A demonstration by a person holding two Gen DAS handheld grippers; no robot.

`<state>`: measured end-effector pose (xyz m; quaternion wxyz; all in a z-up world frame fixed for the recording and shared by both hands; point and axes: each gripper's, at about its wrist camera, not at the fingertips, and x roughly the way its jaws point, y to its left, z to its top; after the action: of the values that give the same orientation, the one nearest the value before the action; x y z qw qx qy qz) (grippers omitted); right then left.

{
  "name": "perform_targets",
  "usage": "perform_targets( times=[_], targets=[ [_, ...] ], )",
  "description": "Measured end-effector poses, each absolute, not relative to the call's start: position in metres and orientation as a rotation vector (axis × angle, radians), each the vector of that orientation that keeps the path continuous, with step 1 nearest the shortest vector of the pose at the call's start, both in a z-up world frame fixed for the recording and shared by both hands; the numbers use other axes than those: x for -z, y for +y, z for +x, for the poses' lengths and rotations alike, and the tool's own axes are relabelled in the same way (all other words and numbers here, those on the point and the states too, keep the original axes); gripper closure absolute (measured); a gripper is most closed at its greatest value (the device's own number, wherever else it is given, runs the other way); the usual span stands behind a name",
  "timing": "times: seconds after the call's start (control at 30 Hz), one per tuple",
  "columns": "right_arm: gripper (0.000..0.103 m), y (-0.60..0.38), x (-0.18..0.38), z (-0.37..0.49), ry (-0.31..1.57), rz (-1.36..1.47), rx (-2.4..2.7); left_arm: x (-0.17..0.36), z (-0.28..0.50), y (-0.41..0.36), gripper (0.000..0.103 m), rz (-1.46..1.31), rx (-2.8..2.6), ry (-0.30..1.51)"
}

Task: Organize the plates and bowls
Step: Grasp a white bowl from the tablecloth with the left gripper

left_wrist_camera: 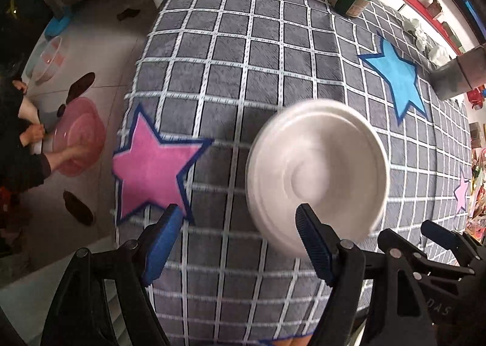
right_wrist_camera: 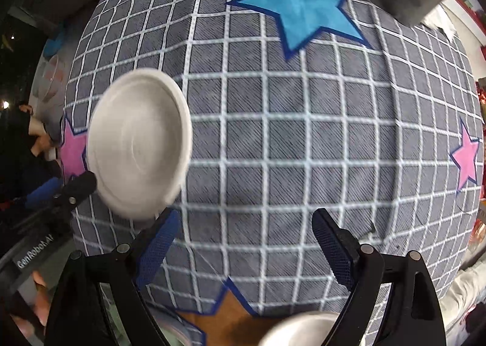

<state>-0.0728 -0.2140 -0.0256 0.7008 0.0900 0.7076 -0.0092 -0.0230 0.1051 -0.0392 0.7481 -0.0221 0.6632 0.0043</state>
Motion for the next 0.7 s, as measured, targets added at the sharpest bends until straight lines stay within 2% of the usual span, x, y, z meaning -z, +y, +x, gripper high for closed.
perform_targets(
  times=[0.37,0.5,0.53,0.57,0.6,0.67,0.7],
  targets=[
    [0.013,-0.213,0.052,-0.042,1.602,0.245,0.053,0.074,0.006,0.106,0.023,0.009,0.014,1.491],
    [0.014,-0.202,0.058,-0.035,1.595,0.236,0.050,0.083,0.008,0.103,0.027,0.007,0.040,1.507],
    [0.023,-0.200,0.059,-0.035,1.592,0.244,0.046,0.085,0.009,0.102,0.036,0.003,0.054,1.515],
    [0.041,-0.195,0.061,-0.032,1.593,0.253,0.036,0.087,0.009,0.101,0.041,0.007,0.064,1.521],
    [0.047,-0.190,0.067,-0.032,1.598,0.266,0.025,0.087,0.007,0.098,0.045,0.013,0.080,1.517],
    [0.060,-0.182,0.074,-0.032,1.605,0.302,0.000,0.086,0.006,0.089,0.063,0.020,0.124,1.514],
    [0.064,-0.179,0.076,-0.033,1.604,0.316,-0.012,0.086,0.006,0.082,0.066,0.021,0.151,1.520]
  ],
)
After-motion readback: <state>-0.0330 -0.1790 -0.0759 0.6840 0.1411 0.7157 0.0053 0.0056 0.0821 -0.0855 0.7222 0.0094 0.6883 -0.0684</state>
